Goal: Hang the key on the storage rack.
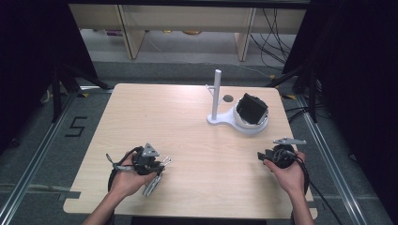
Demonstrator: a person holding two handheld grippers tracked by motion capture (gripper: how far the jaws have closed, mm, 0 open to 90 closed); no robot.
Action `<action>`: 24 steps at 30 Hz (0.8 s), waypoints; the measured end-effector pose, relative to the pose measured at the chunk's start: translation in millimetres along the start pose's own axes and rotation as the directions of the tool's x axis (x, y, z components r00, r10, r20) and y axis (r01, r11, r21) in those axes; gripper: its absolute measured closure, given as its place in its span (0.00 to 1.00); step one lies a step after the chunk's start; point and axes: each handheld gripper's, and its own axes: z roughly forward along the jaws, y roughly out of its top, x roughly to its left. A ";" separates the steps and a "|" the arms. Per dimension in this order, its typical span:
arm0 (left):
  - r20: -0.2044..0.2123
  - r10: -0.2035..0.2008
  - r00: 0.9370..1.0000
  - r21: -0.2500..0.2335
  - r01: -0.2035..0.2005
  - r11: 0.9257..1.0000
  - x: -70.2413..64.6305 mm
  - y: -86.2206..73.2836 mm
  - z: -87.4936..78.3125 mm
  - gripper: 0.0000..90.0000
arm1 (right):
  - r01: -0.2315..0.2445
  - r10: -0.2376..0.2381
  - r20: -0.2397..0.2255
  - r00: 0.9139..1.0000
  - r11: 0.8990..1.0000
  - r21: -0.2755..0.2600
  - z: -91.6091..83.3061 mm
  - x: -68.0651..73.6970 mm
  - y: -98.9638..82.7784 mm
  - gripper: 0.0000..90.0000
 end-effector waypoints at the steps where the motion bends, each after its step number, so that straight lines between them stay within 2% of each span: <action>1: 0.002 0.001 1.000 -0.005 -0.001 1.000 0.2 0.0 -0.8 0.84 | 0.001 -0.001 0.001 1.000 1.000 -0.002 -0.1 -0.2 0.0 0.66; 5: -0.005 0.001 1.000 -0.023 -0.002 1.000 1.3 0.8 -3.0 0.84 | -0.005 0.005 -0.010 1.000 1.000 -0.013 0.2 -0.1 -0.3 0.66; 6: -0.008 0.002 1.000 -0.030 -0.002 1.000 1.7 1.0 -3.6 0.84 | 0.031 -0.031 0.002 1.000 0.999 -0.016 -0.2 -2.7 0.2 0.66; 9: -0.008 0.012 1.000 -0.038 -0.013 0.999 2.2 1.9 -5.8 0.84 | 0.032 -0.032 0.001 1.000 0.999 -0.015 -0.2 -2.9 0.1 0.66; 10: -0.010 0.015 1.000 -0.044 -0.015 0.999 2.3 2.1 -6.0 0.84 | -0.007 0.006 -0.008 1.000 1.000 -0.013 0.3 -0.2 -0.5 0.66; 16: -0.028 0.049 0.998 -0.073 -0.051 0.996 4.1 4.4 -9.7 0.84 | -0.006 0.006 -0.008 1.000 1.000 -0.020 0.3 -0.4 -0.6 0.66; 17: -0.029 0.048 0.998 -0.091 -0.051 0.995 3.7 4.6 -9.9 0.84 | 0.003 -0.003 0.002 1.000 1.000 -0.008 -0.6 -1.1 -0.5 0.66; 18: -0.031 0.013 0.999 -0.135 -0.017 0.991 1.3 5.0 -8.3 0.84 | 0.001 -0.001 0.002 1.000 1.000 -0.008 -0.8 -1.1 -0.5 0.66; 19: -0.036 0.018 0.999 -0.146 -0.023 0.989 1.3 5.4 -9.0 0.84 | 0.001 -0.001 0.005 1.000 1.000 -0.008 -0.7 -1.2 -0.7 0.66; 20: -0.041 0.018 0.999 -0.163 -0.025 0.986 1.3 6.0 -9.7 0.84 | 0.025 -0.025 0.002 1.000 1.000 -0.016 -0.1 -3.4 -0.5 0.65; 21: -0.043 0.007 0.999 -0.184 -0.015 0.983 0.5 6.5 -9.6 0.84 | 0.026 -0.026 0.001 1.000 1.000 -0.016 -0.1 -3.5 -0.6 0.65; 22: -0.048 0.019 0.999 -0.185 -0.028 0.982 1.5 7.0 -10.6 0.84 | 0.027 -0.027 0.001 1.000 0.999 -0.016 0.0 -3.4 -0.7 0.65; 23: -0.058 0.010 0.998 -0.197 -0.021 0.980 0.7 7.9 -11.6 0.84 | 0.022 -0.022 -0.001 1.000 1.000 -0.018 0.1 -2.9 -0.6 0.65; 24: -0.056 0.017 0.998 -0.213 -0.029 0.977 1.7 8.3 -11.6 0.84 | 0.022 -0.022 0.000 1.000 1.000 -0.018 0.1 -2.7 -0.7 0.65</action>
